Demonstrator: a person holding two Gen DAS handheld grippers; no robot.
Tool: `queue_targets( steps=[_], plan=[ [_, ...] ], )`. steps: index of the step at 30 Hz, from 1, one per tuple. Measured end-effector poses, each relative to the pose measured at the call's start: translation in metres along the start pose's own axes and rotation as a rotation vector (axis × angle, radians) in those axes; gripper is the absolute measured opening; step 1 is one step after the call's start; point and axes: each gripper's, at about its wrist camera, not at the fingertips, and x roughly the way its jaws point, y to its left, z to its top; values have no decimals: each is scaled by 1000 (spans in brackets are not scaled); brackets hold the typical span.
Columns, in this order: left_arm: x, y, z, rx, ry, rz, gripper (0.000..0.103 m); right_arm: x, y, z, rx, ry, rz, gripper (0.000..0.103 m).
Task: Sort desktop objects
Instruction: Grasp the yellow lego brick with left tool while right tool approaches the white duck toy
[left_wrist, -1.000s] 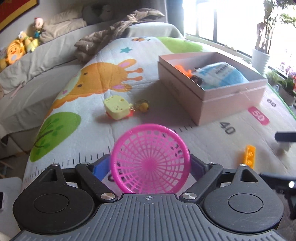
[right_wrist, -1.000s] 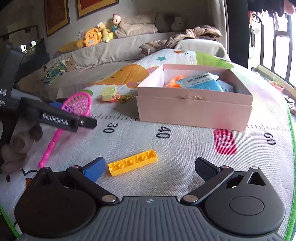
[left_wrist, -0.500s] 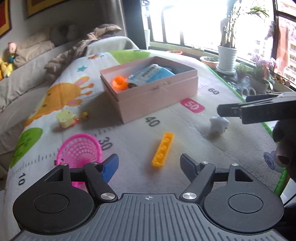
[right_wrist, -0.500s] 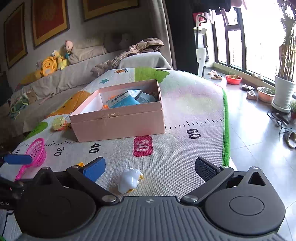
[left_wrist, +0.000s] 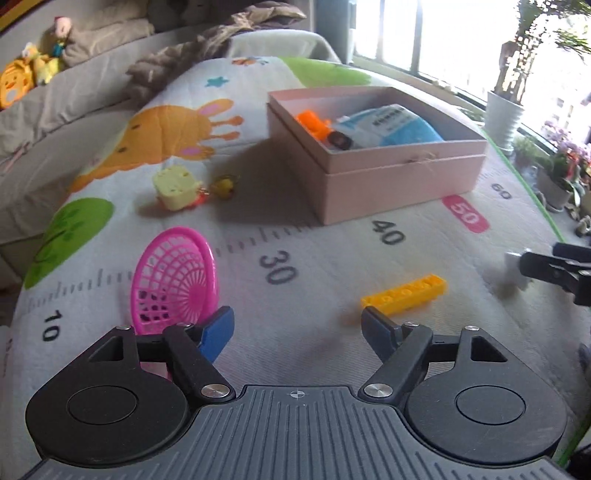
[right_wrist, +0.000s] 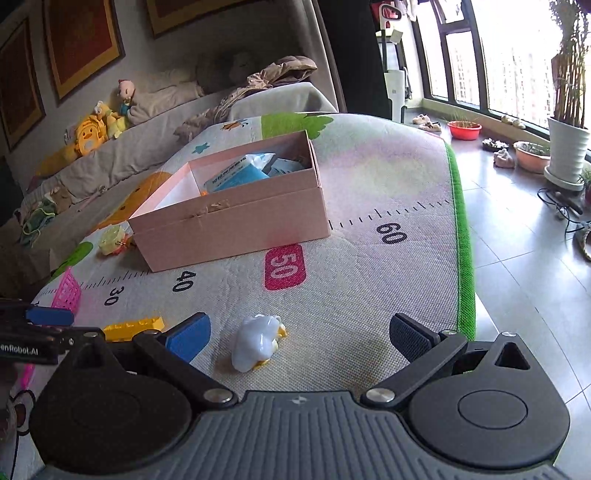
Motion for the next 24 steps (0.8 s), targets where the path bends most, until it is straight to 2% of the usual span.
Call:
queue_targets(
  steps=[2, 5, 8, 11, 14, 19, 24],
  plan=[
    [-1, 9, 5, -40, 6, -10, 81, 1, 0, 0, 5, 5, 3, 103],
    [-6, 12, 6, -108, 17, -106, 84, 1, 0, 0, 5, 4, 3, 103],
    [-10, 1, 3, -131, 9, -156, 94, 0, 0, 0, 7, 1, 3, 103],
    [-21, -29, -6, -16, -68, -113, 97, -1, 0, -1, 9, -1, 1, 103],
    [-26, -58, -15, 79, -124, -9, 99, -1, 0, 0, 6, -2, -1, 103],
    [-5, -85, -15, 53, -63, 39, 99, -2, -1, -1, 16, -10, -1, 103],
    [15, -89, -8, 8, -3, 32, 99, -4, -11, -1, 69, -24, 3, 103]
  ],
)
